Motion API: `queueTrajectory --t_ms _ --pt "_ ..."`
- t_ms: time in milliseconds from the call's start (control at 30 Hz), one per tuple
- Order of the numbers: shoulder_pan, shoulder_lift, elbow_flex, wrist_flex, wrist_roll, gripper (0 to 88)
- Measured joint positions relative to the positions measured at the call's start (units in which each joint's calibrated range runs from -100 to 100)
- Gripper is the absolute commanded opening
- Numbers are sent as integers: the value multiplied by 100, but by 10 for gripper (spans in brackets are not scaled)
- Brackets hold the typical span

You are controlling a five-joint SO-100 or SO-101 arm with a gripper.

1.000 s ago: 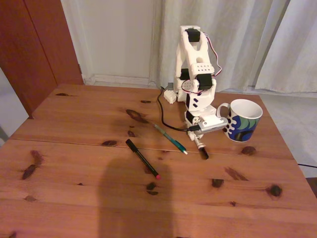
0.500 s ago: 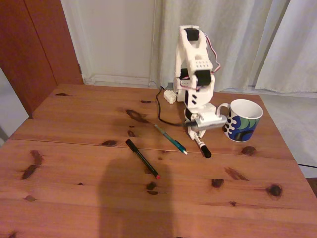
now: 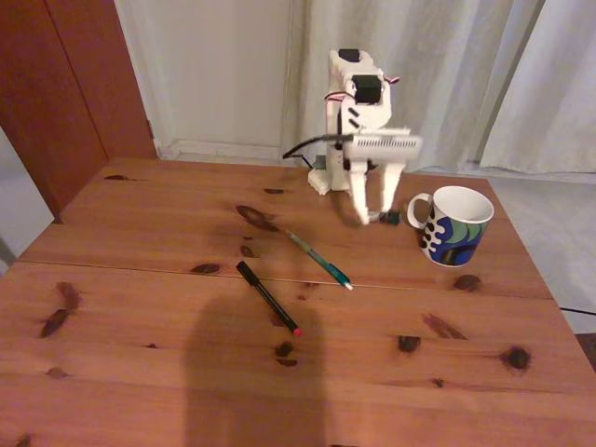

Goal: Clean up the desk and place the pens and markers into the cup

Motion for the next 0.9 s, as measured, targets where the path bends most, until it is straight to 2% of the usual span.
queueTrajectory --t_ms 133,400,567,900 --pt "59 -542 883 -1311 -254 8" --pt "-154 -1712 2522 -3177 -303 8" --pt "-645 -2271 2760 -3534 -308 8" --pt "-1665 -2669 2794 -3542 -205 8"
